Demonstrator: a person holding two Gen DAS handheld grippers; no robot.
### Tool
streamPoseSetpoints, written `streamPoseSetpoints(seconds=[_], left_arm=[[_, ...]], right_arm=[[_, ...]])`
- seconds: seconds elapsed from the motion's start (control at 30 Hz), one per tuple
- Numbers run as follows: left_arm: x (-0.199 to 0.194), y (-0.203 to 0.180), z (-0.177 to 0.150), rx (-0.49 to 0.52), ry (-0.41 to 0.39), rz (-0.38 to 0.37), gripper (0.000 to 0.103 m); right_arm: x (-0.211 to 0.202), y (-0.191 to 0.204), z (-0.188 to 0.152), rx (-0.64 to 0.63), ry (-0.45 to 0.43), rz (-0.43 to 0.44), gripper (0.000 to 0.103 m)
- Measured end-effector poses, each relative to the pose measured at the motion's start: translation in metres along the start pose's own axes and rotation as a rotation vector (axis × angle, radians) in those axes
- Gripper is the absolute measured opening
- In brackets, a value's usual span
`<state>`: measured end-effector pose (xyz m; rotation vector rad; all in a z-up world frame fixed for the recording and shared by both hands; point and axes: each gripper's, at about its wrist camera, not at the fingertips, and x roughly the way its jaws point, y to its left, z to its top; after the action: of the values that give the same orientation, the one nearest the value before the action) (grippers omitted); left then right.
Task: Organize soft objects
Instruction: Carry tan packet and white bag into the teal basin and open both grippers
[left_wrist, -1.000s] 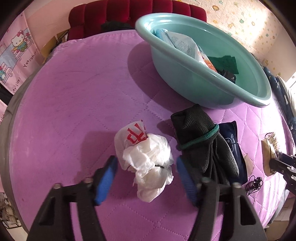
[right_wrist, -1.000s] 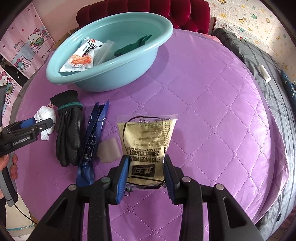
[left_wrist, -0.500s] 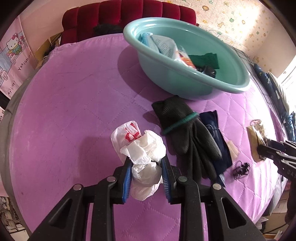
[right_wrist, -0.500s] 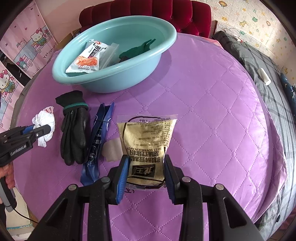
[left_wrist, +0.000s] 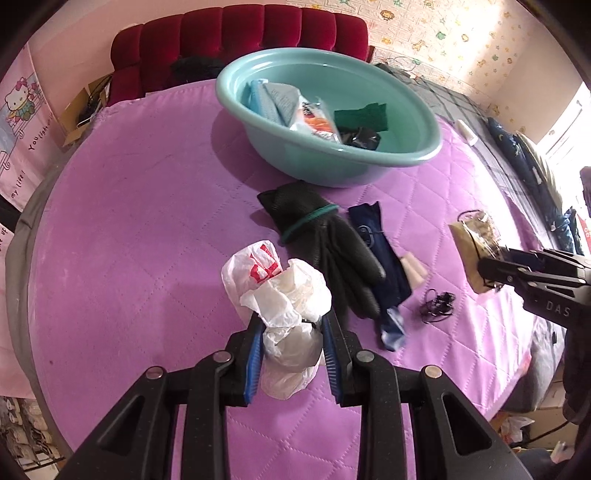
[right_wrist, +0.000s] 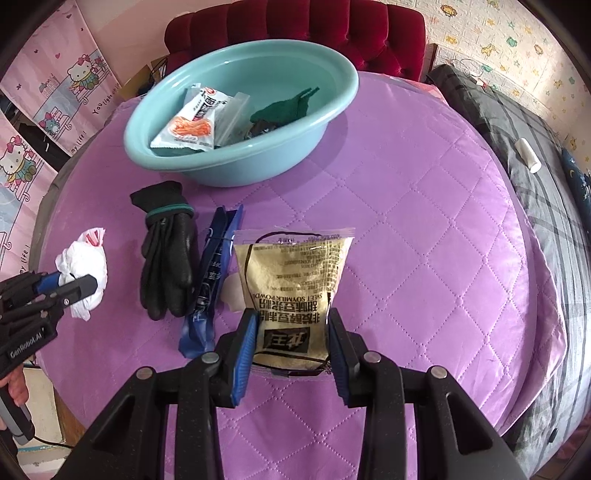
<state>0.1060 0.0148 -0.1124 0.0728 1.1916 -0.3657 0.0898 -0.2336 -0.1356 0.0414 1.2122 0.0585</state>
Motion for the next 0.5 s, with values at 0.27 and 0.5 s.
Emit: streamPoseSetpoints(seconds=[0.27, 0.5], left_arm=[[-0.039, -0.022, 0.009, 0.053, -0.041, -0.015, 0.032], [-0.069, -0.043, 0.032, 0.110, -0.095, -0.043, 0.032]], right_arm=[[-0.037, 0.005, 0.012, -0.006, -0.049, 0.018, 0.039], [-0.070, 0.010, 0.032, -0.021, -0.103, 0.034, 0.039]])
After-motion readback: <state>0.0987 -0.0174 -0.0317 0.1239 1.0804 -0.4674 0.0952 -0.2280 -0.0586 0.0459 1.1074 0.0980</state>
